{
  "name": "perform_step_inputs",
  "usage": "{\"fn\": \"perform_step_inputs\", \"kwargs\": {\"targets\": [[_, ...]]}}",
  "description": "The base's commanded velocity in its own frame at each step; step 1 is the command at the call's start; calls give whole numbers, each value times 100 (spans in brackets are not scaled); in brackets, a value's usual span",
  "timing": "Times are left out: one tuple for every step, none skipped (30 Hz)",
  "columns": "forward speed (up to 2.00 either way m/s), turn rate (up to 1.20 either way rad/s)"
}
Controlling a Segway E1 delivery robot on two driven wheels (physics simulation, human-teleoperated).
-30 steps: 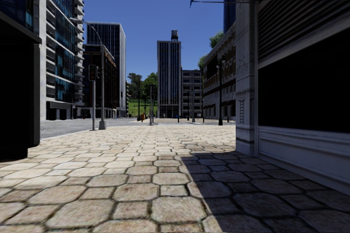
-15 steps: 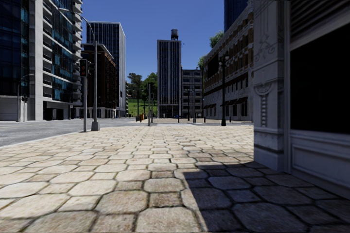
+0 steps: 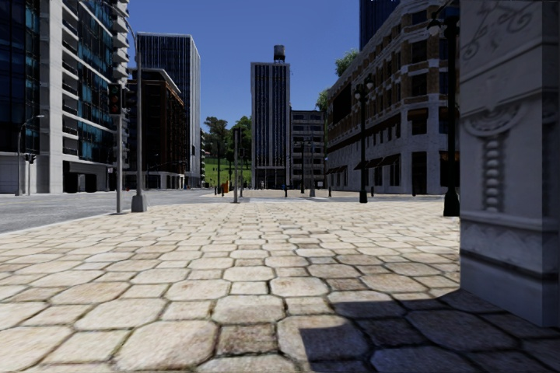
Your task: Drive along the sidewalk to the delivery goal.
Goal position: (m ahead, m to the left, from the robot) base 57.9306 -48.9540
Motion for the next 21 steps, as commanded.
{"fn": "perform_step_inputs", "kwargs": {"targets": [[200, 0], [200, 0], [200, 0], [200, 0], [200, 0], [200, 0], [200, 0], [200, 0], [200, 0], [200, 0], [200, 0], [200, 0], [200, 0], [200, 0], [200, 0], [200, 0], [200, 0], [200, 0], [200, 0], [200, 0], [200, 0]]}}
